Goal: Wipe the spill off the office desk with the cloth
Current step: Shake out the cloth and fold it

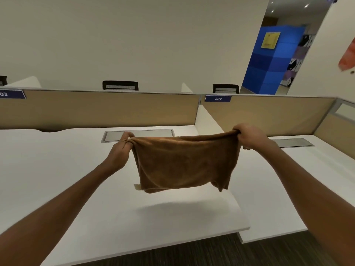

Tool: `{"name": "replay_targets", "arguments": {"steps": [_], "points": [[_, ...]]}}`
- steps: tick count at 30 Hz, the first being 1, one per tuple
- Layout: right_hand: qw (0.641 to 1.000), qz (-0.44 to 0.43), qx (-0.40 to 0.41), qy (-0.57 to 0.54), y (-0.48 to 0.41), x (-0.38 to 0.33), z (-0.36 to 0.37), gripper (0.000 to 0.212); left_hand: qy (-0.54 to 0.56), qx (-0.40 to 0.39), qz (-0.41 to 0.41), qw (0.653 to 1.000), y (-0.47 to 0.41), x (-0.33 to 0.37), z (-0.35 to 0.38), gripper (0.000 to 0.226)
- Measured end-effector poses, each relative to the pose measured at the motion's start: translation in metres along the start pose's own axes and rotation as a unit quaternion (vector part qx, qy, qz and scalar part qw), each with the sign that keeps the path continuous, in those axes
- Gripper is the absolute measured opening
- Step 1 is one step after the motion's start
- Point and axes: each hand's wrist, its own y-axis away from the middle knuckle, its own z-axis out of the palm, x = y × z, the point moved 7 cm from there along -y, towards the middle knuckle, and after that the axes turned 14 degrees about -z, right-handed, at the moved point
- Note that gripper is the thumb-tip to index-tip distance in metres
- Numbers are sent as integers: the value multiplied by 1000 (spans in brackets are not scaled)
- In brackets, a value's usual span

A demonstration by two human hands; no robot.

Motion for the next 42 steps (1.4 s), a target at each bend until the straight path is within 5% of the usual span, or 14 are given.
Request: {"name": "replay_targets", "arguments": {"steps": [9,17,24,32,42], "points": [[978,54,90,-183,-36,43,33,13,104,89,-112,984,-48,-3,9,32],[962,72,81,-250,-89,62,59,37,95,132,-150,975,-99,-5,20,30],[849,190,68,-488,-131,69,100,19,160,176,-236,942,-133,5,59,30],[868,59,11,-493,-168,8,108,38,147,76,-222,961,-141,49,135,30],[862,-124,-12,-492,-179,-51,108,21,155,-34,-180,971,-145,100,183,29]]}}
